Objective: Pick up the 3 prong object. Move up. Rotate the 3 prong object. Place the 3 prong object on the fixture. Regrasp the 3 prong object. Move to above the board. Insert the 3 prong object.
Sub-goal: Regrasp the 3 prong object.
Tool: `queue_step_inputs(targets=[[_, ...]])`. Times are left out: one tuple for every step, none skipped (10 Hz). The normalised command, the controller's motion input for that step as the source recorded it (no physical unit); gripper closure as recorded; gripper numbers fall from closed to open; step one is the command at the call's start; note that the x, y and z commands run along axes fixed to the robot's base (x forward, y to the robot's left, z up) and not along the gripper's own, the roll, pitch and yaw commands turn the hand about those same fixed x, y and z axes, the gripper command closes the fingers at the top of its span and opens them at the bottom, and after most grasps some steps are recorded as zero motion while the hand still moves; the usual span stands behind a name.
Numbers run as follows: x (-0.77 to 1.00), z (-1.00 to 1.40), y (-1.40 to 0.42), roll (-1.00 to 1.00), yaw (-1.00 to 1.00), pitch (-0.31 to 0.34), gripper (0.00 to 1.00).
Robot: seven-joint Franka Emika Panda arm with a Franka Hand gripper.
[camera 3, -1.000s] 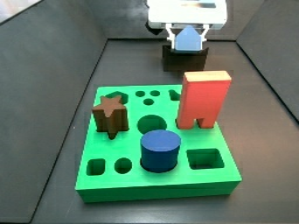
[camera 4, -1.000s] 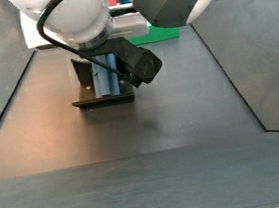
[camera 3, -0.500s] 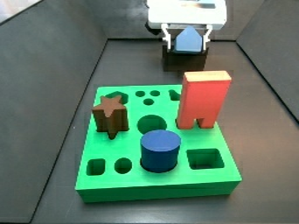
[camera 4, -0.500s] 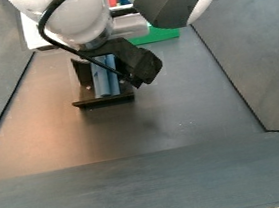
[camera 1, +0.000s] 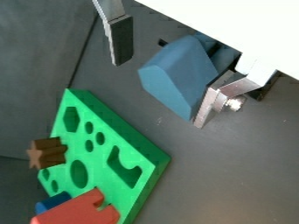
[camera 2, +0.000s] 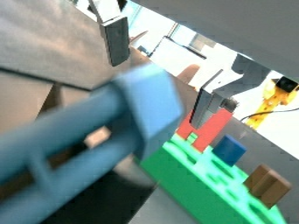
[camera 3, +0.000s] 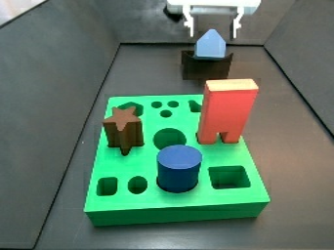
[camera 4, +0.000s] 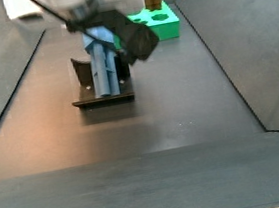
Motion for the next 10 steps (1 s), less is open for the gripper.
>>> queue_step_inputs(targets=[[-0.05,0.91,0.0,0.0,0.04,-0.018,0.0],[-0.05,0.72,0.0,-0.01,0.04,-0.024,0.0],[-0.04,0.47,0.0,-0.03,0.04,-0.03,0.0],[-0.04,0.28,0.0,-0.03,0.05,-0.033,0.0],[0.15,1.0,-0.62,1.0,0.02,0.047,0.0],[0.15,0.84,-0.59,1.0,0.02,0.048,0.0],[0.1,0.74,-0.5,1.0,0.02,0.049,0.0],[0.03,0.47,-0.24,1.0,0.02,0.046,0.0],[0.01,0.24,-0.12,1.0,0.02,0.045,0.0],[0.03,0.03,-0.08,1.0,0.02,0.045,0.0]])
